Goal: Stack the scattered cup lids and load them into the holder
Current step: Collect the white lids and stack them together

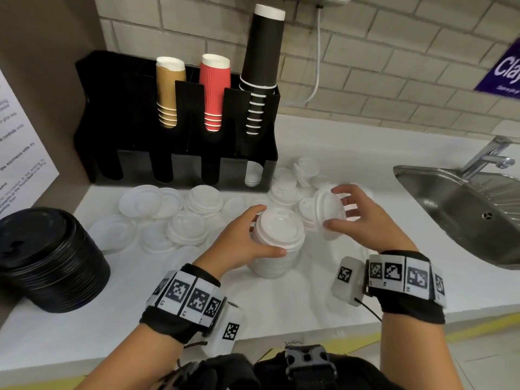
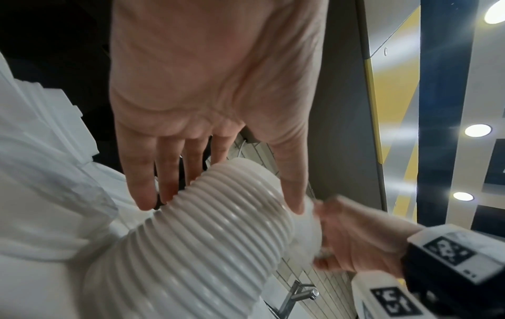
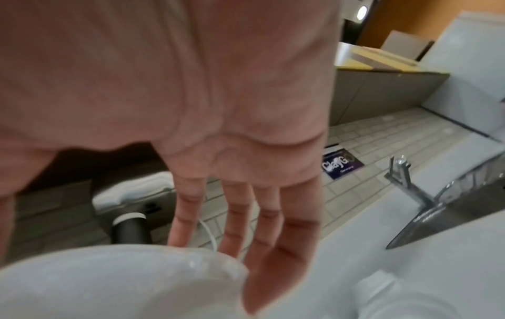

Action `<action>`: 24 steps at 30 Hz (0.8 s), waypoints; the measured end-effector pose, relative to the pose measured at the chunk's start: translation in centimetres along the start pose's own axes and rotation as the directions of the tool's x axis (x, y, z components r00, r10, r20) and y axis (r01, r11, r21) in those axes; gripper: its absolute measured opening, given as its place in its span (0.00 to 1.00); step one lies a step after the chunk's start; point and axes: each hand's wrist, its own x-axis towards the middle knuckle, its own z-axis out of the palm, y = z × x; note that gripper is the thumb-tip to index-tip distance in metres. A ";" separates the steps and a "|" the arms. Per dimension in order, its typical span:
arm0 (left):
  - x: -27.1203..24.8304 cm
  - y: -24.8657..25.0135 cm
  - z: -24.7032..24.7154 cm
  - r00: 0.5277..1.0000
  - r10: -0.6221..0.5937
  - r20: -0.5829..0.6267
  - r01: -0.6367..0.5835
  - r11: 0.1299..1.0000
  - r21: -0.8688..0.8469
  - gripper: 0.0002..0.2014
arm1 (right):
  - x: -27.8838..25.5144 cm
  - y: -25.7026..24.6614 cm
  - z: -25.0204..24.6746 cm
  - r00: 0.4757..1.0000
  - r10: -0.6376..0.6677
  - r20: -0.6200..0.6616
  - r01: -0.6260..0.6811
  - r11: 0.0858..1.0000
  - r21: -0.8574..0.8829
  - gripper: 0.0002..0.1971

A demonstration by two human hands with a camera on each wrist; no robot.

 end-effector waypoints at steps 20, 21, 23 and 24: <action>0.5 -0.5 -0.3 0.998 0.062 -0.009 -0.062 0.997 -0.038 0.38 | -0.1 -4.7 6.9 0.991 -0.116 0.070 0.128 0.970 -0.207 0.30; 0.5 -0.6 -0.3 0.998 0.060 -0.006 -0.061 0.997 -0.038 0.37 | -0.1 -4.8 6.9 0.991 -0.109 0.078 0.124 0.968 -0.219 0.31; 0.6 -0.6 -0.4 0.998 0.058 -0.003 -0.058 0.998 -0.034 0.37 | -0.1 -4.9 6.9 0.991 -0.099 0.090 0.118 0.967 -0.225 0.31; 0.6 -0.6 -0.4 0.998 0.057 -0.003 -0.057 0.998 -0.035 0.36 | -0.1 -4.9 6.9 0.991 -0.097 0.093 0.115 0.968 -0.223 0.31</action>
